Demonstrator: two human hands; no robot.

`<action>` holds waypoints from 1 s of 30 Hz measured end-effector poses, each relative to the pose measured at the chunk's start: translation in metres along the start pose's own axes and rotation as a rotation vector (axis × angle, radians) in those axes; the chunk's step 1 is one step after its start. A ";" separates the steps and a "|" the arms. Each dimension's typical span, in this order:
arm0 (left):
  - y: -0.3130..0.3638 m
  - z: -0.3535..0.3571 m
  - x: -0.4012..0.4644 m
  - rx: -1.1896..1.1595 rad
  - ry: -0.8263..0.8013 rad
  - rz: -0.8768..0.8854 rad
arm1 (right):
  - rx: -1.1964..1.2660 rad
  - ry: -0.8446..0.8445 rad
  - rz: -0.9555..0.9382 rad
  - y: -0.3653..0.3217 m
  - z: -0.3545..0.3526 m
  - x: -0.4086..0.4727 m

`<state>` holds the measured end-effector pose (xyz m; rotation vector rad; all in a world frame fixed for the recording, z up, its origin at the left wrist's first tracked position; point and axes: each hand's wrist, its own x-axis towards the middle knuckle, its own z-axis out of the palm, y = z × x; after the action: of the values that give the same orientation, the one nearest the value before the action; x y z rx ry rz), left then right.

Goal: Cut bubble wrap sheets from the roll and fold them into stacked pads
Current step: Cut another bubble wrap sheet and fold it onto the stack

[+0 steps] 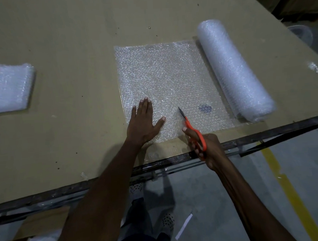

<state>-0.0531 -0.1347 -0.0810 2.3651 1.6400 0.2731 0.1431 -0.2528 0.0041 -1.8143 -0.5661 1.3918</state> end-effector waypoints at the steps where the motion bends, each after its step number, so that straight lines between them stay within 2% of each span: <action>1: 0.000 0.000 0.000 -0.002 -0.003 0.000 | 0.005 0.000 0.002 -0.002 0.002 0.001; 30: 0.000 -0.002 -0.002 -0.012 0.013 0.016 | 0.107 -0.075 0.036 -0.009 0.009 0.020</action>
<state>-0.0540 -0.1370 -0.0794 2.3736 1.6213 0.3007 0.1416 -0.2297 -0.0017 -1.7008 -0.4902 1.4911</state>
